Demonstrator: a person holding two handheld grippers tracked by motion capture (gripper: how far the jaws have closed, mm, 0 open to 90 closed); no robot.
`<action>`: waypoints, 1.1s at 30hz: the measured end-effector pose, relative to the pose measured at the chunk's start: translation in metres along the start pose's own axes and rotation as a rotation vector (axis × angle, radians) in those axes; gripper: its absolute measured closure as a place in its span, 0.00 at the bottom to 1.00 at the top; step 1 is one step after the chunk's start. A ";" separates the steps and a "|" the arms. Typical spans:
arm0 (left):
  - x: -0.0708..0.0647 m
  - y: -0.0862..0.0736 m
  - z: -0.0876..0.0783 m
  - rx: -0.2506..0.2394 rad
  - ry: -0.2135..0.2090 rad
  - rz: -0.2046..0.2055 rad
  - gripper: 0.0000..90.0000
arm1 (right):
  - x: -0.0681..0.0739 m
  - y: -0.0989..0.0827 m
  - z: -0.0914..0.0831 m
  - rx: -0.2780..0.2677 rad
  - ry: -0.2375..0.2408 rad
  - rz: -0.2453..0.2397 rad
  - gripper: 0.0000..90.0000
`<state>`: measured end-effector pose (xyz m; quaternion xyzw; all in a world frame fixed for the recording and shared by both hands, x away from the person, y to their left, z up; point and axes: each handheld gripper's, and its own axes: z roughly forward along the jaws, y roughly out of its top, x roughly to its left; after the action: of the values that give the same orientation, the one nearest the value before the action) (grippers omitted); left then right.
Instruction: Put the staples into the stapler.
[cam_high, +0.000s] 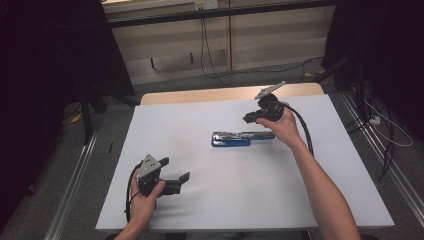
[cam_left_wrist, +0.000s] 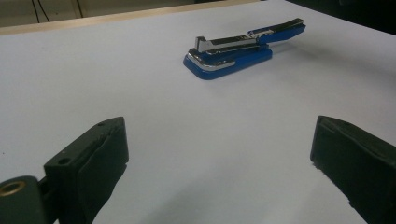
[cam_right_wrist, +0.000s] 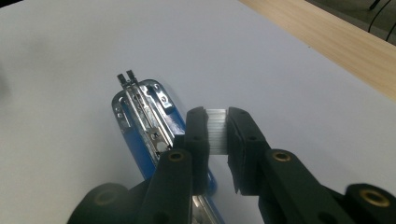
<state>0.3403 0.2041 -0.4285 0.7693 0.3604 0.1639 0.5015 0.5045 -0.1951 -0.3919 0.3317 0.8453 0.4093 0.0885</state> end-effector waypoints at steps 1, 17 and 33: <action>0.000 0.000 0.000 0.000 0.001 0.000 0.05 | 0.001 0.001 0.000 -0.002 0.004 -0.004 0.88; 0.000 0.000 0.001 0.001 0.000 0.001 0.05 | 0.015 0.006 0.016 -0.003 0.044 -0.044 0.88; 0.000 0.000 0.000 0.001 -0.001 0.002 0.05 | 0.028 0.010 0.033 0.010 0.077 -0.083 0.88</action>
<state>0.3406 0.2041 -0.4286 0.7699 0.3592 0.1638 0.5014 0.5015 -0.1519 -0.4023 0.2810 0.8631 0.4136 0.0713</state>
